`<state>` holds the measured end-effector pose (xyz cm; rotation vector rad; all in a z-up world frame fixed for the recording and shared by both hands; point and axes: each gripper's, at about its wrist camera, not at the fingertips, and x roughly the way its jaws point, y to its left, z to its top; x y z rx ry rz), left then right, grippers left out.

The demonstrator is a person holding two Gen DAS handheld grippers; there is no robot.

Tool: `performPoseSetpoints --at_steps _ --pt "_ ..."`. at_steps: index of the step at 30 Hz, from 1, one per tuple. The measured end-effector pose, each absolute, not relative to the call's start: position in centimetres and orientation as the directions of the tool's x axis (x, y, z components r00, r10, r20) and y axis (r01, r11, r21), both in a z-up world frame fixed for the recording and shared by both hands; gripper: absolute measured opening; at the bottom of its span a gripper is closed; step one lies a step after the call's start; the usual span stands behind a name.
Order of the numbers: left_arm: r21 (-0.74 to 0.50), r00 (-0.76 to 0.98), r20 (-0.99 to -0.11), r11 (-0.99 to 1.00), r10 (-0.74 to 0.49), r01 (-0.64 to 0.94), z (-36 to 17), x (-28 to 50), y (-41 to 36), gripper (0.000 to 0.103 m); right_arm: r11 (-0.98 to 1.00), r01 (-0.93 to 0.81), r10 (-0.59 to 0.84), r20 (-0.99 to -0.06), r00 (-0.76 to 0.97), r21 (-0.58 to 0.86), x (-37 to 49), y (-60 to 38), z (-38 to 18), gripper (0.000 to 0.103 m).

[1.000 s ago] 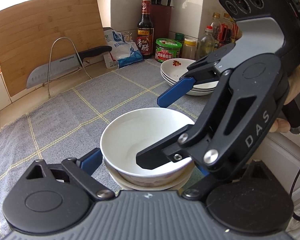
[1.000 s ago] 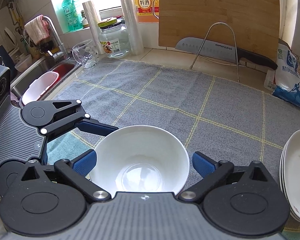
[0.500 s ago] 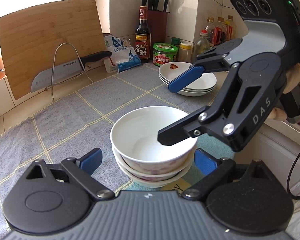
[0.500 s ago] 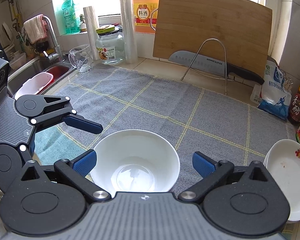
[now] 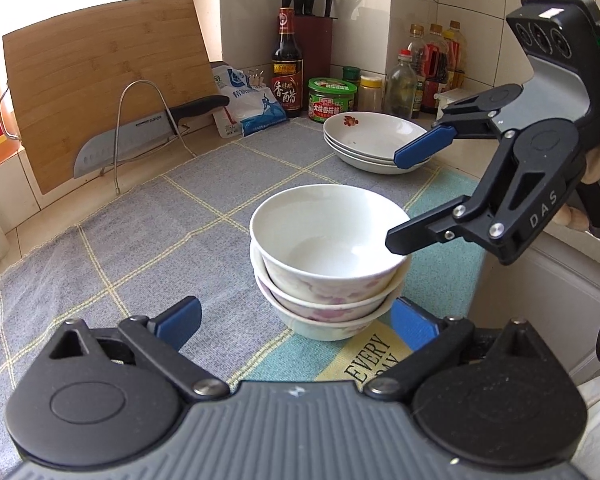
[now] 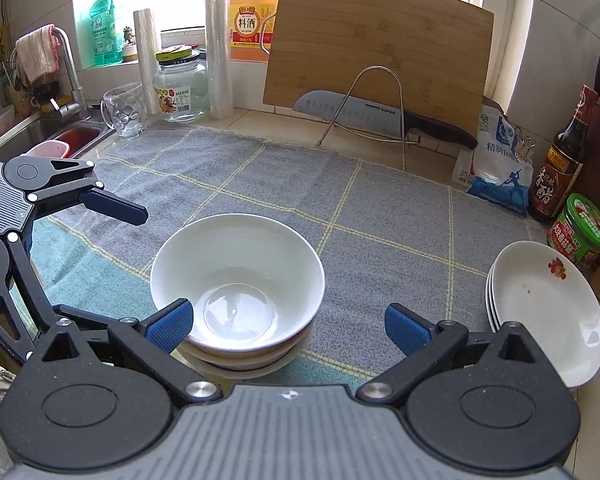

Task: Organize plates and bowls
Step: 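Grip the three-bowl stack from opposite rims with both grippers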

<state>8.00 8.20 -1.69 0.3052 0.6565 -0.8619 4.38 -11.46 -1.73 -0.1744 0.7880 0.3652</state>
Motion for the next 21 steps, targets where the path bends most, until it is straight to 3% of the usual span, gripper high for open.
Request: performPoseSetpoints --at_steps 10,21 --pt "0.031 0.44 -0.68 0.577 -0.587 0.816 -2.9 8.7 8.0 0.101 0.885 -0.465 0.318 -0.698 0.641 -0.024 2.2 -11.3 -2.0 0.103" --pt "0.063 0.394 -0.743 0.531 -0.541 0.845 -5.4 10.0 6.2 0.1 0.851 -0.525 0.322 -0.792 0.519 0.001 3.8 -11.8 -7.0 0.103"
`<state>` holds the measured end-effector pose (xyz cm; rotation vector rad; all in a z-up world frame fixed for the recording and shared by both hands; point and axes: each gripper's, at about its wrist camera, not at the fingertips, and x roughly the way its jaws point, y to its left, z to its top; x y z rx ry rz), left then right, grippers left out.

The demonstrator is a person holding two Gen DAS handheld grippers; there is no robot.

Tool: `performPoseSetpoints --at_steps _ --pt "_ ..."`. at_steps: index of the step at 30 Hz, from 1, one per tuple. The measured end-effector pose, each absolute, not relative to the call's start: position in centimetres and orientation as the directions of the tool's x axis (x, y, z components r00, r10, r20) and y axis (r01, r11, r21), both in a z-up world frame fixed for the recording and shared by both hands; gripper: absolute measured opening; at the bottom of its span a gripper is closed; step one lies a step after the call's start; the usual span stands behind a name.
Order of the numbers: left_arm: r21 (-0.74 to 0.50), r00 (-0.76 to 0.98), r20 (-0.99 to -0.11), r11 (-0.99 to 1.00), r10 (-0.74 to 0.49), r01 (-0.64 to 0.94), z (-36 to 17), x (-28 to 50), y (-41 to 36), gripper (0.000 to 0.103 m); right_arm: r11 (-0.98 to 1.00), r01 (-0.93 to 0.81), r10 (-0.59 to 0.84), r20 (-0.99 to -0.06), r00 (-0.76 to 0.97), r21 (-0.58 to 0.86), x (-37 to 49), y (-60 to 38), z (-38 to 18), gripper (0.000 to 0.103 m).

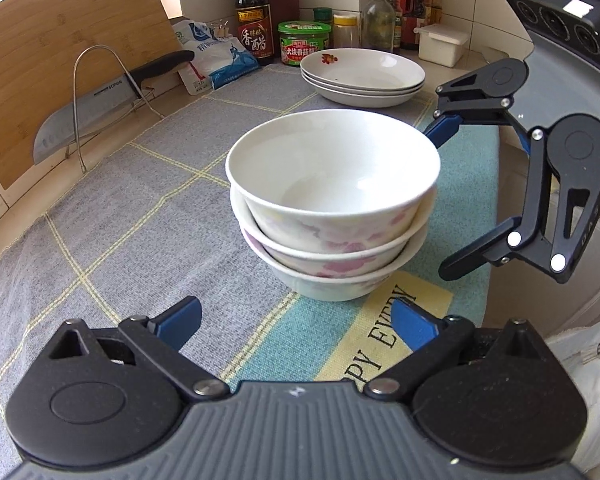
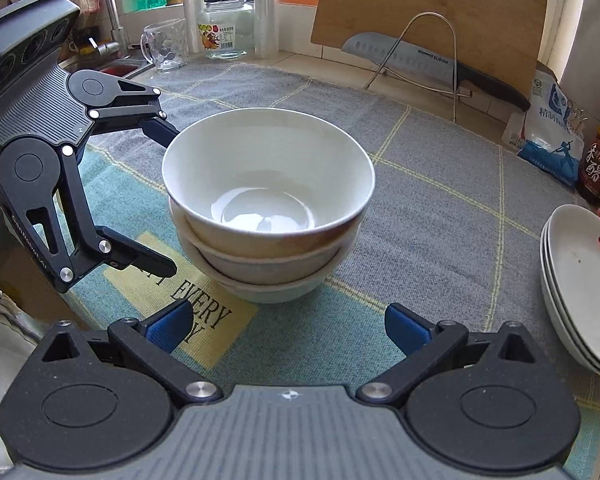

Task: Organize plates and bowls
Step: 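Grip the three-bowl stack from opposite rims with both grippers, then lift the bowl stack off the towel with both grippers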

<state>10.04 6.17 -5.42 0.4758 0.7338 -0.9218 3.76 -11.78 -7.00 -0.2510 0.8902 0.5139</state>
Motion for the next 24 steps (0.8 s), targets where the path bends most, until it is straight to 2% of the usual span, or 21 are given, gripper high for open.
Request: performPoseSetpoints --at_steps 12,16,24 --pt "0.107 0.361 -0.75 0.437 -0.554 0.893 -5.5 11.2 4.5 0.098 0.746 -0.656 0.339 -0.779 0.527 -0.119 5.9 -11.2 -7.9 0.103" --pt "0.105 0.323 -0.754 0.38 -0.573 0.919 -5.4 11.6 4.4 0.097 0.7 -0.706 0.384 -0.78 0.494 -0.102 6.5 -11.2 -7.9 0.103" --pt "0.067 0.22 -0.767 0.265 -0.603 0.962 -5.4 12.6 3.9 0.089 0.627 -0.778 0.469 -0.782 0.411 -0.033 8.1 -11.5 -7.1 0.102"
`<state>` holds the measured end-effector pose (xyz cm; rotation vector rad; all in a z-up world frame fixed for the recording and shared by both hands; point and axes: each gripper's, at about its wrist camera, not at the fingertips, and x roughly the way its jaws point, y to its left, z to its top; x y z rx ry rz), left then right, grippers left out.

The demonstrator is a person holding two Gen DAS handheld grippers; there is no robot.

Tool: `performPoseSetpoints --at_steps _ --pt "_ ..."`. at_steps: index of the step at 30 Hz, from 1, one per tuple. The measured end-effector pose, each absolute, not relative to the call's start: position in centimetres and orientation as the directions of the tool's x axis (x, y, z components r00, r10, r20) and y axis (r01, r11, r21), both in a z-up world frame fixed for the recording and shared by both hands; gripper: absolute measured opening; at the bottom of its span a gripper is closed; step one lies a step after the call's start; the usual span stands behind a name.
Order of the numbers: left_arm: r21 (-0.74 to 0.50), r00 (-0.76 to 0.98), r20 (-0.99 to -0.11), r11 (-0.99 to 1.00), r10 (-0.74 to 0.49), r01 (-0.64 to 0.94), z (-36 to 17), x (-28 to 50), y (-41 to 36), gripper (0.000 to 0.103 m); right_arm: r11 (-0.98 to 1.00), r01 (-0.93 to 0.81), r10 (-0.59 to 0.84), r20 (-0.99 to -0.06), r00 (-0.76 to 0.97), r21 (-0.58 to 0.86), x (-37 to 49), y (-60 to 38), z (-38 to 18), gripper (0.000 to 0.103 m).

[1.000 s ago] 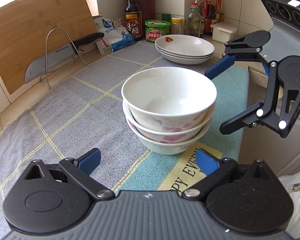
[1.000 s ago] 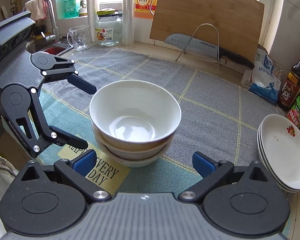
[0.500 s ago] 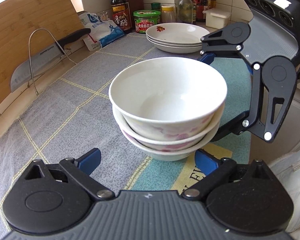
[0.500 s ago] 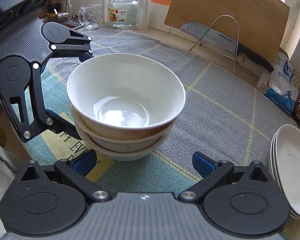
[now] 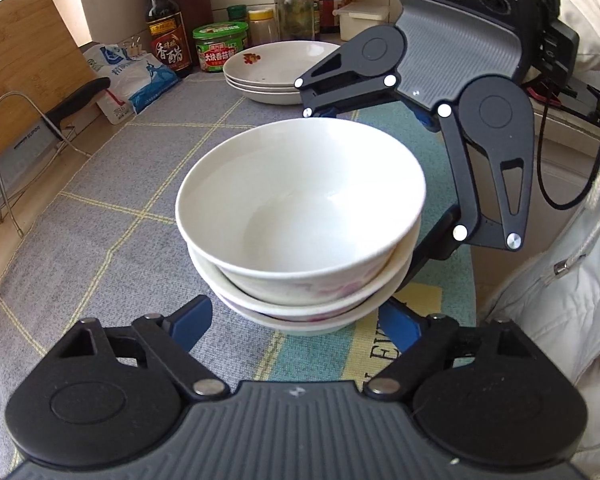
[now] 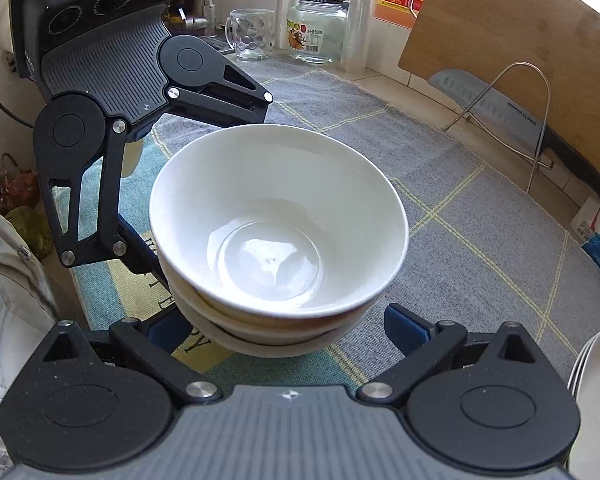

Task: Organize plates and bowls
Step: 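Lift the bowl stack off the towel with both grippers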

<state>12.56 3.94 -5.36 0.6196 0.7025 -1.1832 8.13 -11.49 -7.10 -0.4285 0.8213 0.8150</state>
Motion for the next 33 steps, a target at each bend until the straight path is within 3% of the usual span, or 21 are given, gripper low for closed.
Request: performPoseSetpoints --at_steps 7,33 --pt "0.012 0.158 -0.773 0.235 -0.615 0.972 -5.2 13.3 3.8 0.084 0.572 -0.819 0.528 -0.782 0.331 0.039 9.1 -11.7 -7.0 0.093" --pt "-0.013 0.09 -0.774 0.158 -0.627 0.987 -5.2 13.9 3.4 0.084 0.569 -0.821 0.515 -0.8 0.309 0.05 9.2 -11.7 -7.1 0.093"
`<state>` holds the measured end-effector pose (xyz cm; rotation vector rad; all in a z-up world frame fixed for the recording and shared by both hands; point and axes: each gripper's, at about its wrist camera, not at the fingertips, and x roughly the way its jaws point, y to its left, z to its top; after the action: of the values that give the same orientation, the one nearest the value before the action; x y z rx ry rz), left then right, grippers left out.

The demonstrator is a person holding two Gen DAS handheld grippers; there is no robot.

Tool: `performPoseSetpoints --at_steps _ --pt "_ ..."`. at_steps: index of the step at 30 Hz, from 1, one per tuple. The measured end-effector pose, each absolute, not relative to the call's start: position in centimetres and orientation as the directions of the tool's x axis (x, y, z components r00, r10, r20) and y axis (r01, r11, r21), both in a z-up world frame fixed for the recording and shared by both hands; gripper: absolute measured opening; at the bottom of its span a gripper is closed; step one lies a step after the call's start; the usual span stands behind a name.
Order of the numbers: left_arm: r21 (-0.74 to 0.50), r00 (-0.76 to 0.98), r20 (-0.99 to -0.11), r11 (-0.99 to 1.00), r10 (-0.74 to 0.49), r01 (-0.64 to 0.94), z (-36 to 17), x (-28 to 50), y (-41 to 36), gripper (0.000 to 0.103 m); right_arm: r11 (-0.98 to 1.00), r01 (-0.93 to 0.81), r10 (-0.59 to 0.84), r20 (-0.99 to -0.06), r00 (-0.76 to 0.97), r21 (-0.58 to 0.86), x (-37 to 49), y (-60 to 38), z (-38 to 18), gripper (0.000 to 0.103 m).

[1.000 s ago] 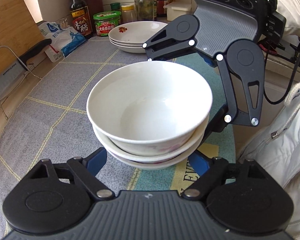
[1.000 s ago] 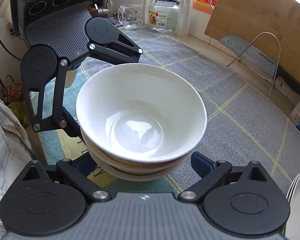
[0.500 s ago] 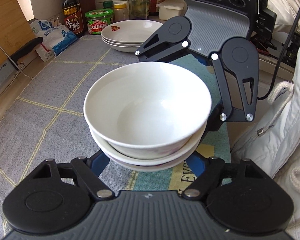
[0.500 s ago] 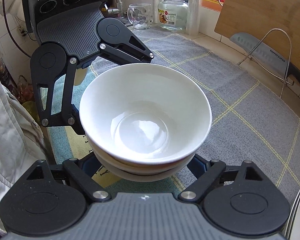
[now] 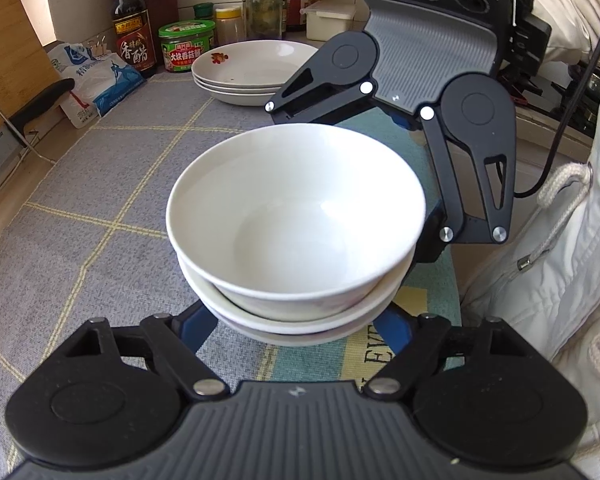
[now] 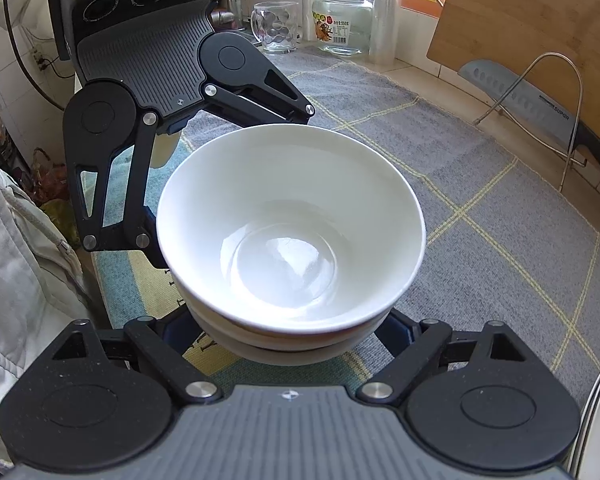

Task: Organize plates and bowls
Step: 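Lift the bowl stack off the towel with both grippers, then carry the bowl stack with both grippers onto the white plate stack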

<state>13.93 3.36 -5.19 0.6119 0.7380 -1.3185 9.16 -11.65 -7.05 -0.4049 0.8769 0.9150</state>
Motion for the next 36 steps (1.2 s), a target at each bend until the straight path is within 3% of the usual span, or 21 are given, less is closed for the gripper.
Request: performPoseSetpoints --at_steps 19,36 --pt "-0.009 0.099 -0.763 0.163 -0.638 0.987 -4.1 14.1 1.9 0.083 0.586 -0.808 0.504 -0.806 0.312 0.053 9.5 -13.4 -5.4 0.092" --pt "0.034 0.182 -0.72 0.228 -0.67 0.973 -1.3 15.8 -9.4 0.083 0.537 -0.843 0.491 -0.798 0.349 -0.039 12.8 -25.2 -1.4 0.092"
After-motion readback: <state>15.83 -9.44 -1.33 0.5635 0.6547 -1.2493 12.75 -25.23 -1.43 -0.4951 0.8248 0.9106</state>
